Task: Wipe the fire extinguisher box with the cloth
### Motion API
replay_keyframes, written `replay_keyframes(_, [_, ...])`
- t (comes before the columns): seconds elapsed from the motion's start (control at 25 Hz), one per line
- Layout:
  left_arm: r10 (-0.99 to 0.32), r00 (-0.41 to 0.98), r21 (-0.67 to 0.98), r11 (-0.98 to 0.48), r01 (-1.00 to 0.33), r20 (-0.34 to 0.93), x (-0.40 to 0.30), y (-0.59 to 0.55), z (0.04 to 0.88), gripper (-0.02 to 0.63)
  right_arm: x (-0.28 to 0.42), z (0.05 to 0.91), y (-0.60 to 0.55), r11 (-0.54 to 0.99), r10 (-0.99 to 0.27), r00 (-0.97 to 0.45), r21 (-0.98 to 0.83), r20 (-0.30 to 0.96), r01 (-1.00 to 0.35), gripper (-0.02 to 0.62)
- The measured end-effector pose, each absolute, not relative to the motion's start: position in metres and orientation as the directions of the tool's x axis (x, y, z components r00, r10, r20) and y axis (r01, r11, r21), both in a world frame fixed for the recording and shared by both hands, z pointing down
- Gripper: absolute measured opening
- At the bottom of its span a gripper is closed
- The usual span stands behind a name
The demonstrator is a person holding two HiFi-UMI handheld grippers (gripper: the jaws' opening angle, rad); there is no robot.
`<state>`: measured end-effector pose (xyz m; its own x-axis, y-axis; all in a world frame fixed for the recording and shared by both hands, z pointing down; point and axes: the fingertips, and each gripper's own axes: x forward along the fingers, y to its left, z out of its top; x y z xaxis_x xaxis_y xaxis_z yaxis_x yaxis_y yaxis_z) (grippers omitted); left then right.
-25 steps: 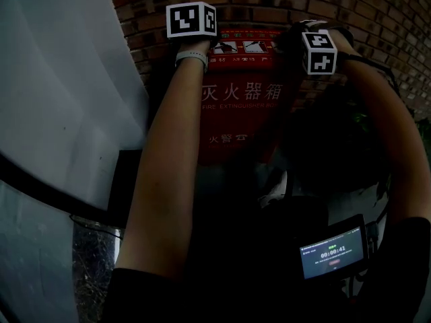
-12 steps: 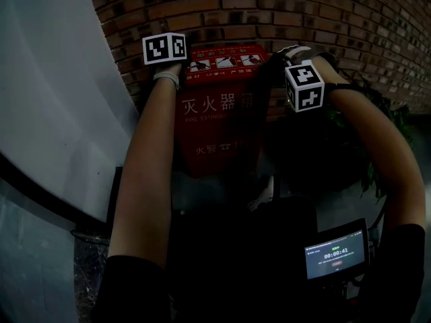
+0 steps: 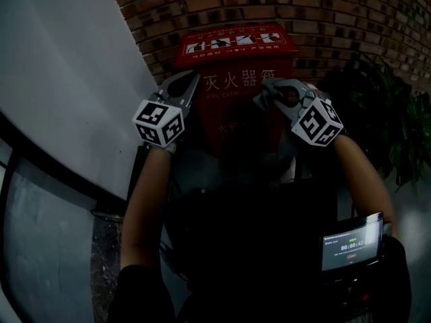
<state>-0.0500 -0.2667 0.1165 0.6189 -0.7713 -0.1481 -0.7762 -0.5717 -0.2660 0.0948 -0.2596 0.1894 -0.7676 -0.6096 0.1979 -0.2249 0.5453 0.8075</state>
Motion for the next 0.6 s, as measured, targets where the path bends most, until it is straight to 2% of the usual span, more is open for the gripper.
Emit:
replay_keyframes(0.2, [-0.758, 0.64, -0.28, -0.592, -0.756, -0.124, -0.018, -0.223, 0.21, 0.003, 0.065, 0.255, -0.239, 0.675, -0.543, -0.822, 0.672, 0.17, -0.307, 0.035])
replay_keyframes(0.32, [-0.742, 0.655, -0.187, -0.63, -0.754, -0.142, -0.004, -0.222, 0.25, 0.003, 0.056, 0.287, -0.239, 0.738, -0.522, -0.843, 0.564, 0.13, -0.37, 0.035])
replay_keyframes(0.6, [-0.758, 0.645, -0.133, -0.633, -0.763, -0.096, -0.001, -0.25, 0.317, 0.003, 0.054, 0.342, -0.267, 0.816, -0.524, -0.85, 0.315, 0.049, -0.485, 0.035])
